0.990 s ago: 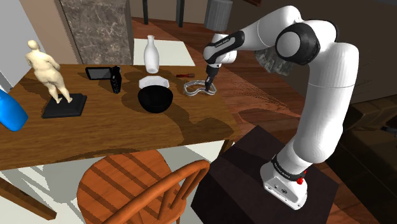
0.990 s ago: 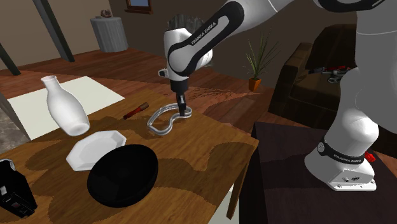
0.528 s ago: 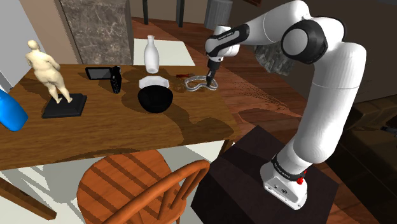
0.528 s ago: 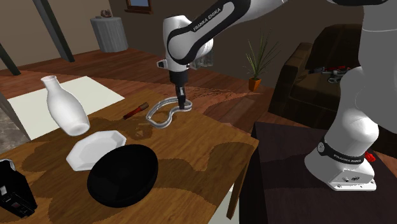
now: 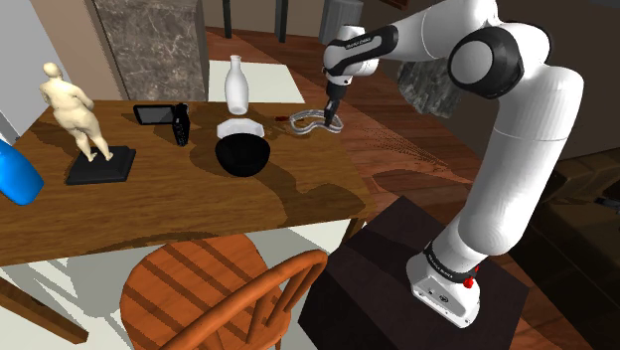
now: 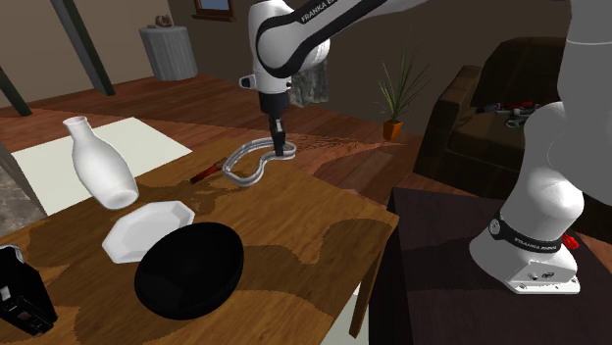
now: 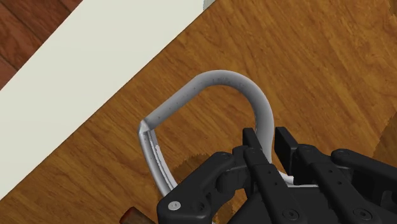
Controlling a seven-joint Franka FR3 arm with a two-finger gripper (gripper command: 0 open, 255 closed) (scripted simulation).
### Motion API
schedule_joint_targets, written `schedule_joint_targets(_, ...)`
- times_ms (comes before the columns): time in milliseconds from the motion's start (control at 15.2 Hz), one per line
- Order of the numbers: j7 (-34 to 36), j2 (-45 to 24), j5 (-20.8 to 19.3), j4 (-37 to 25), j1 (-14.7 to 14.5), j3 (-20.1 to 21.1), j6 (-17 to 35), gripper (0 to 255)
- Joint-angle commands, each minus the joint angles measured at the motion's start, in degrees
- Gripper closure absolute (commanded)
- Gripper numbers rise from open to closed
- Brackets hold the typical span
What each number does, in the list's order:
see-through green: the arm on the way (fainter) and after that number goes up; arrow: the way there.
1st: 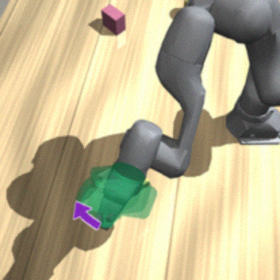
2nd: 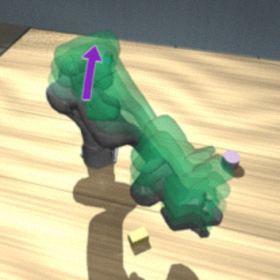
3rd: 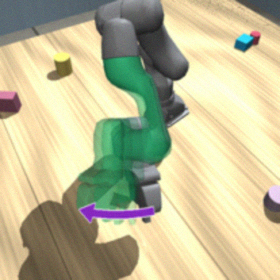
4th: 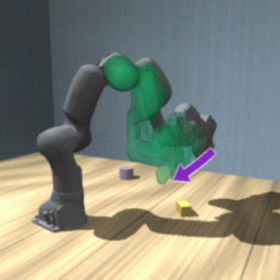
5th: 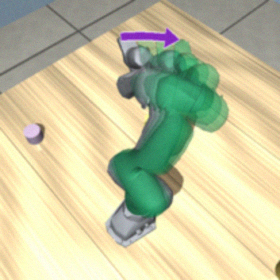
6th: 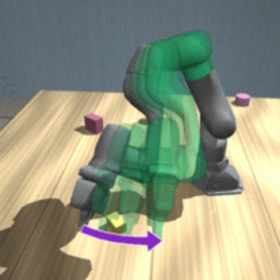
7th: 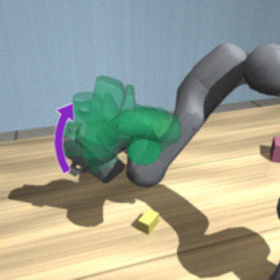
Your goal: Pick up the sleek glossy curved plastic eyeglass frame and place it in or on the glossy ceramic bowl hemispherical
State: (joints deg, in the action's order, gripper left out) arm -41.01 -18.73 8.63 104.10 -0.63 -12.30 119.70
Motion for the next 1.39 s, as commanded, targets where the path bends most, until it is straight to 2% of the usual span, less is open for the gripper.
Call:
schedule_joint_targets(0, 0.3, 0.7, -0.3, -0.6, -0.1, -0.1, -1.3, 255)
schedule_joint_targets(924, 1.5, 4.0, -1.5, -6.6, -0.2, -0.5, -10.4, 255)
schedule_joint_targets(1320, 9.2, 5.7, -2.2, -5.2, -5.0, 2.3, -10.1, 255)
